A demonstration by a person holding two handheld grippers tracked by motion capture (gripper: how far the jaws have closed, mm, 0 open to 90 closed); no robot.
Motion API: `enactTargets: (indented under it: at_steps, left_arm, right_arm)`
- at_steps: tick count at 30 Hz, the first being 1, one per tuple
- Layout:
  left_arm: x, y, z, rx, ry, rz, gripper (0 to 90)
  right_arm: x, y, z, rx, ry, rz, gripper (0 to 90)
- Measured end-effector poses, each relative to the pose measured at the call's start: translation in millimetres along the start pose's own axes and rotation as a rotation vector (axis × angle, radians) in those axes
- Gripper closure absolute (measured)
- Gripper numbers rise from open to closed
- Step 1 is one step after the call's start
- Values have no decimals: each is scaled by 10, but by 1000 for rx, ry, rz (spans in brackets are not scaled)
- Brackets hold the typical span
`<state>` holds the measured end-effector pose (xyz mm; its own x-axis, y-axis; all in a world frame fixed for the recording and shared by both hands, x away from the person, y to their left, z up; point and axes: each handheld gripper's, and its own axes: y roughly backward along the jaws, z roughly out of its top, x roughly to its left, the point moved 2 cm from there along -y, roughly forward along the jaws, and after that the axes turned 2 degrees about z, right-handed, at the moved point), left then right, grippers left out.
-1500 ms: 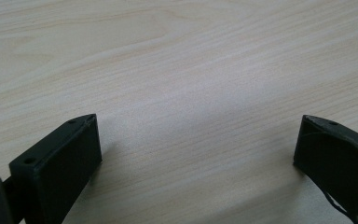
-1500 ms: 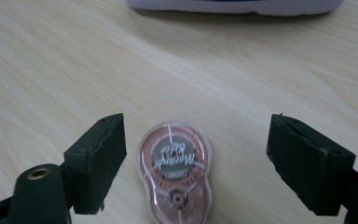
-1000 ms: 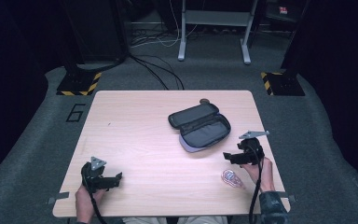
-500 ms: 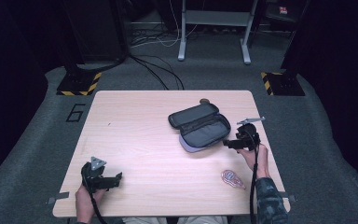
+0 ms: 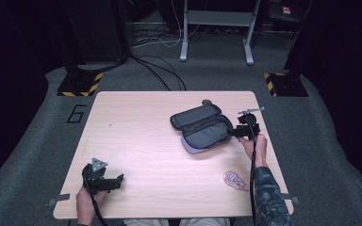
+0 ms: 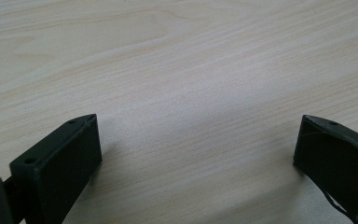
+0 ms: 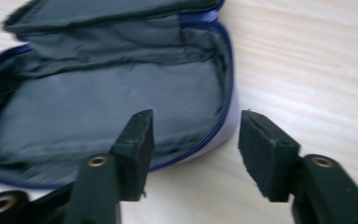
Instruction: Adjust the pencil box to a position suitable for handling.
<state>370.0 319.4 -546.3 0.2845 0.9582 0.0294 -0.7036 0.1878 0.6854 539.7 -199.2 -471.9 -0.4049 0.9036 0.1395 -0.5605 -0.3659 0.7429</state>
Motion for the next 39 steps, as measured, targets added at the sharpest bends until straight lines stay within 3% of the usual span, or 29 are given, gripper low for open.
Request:
enactTargets:
  at_steps: [5,6,10,13,15,21,39]
  left_arm:
    - [0,0,0,0,0,0,5]
    - [0,0,0,0,0,0,5]
    - [0,0,0,0,0,0,5]
    - [1,0,0,-1,-1,1,5]
    - [0,0,0,0,0,0,5]
    - [0,0,0,-1,-1,1,5]
    - [-1,0,0,-2,-1,2,5]
  right_arm:
    - [-44,-81,45,-9,-8,-33,528]
    - [-52,-104,74,-6,-32,-38,550]
    - [-67,-153,92,-6,-26,-62,573]
    - [-73,-208,86,25,-42,-69,616]
    - [-73,-249,74,31,-53,-81,693]
    - [-53,-280,52,37,-31,-80,787]
    - [182,-183,-124,60,-82,-19,785]
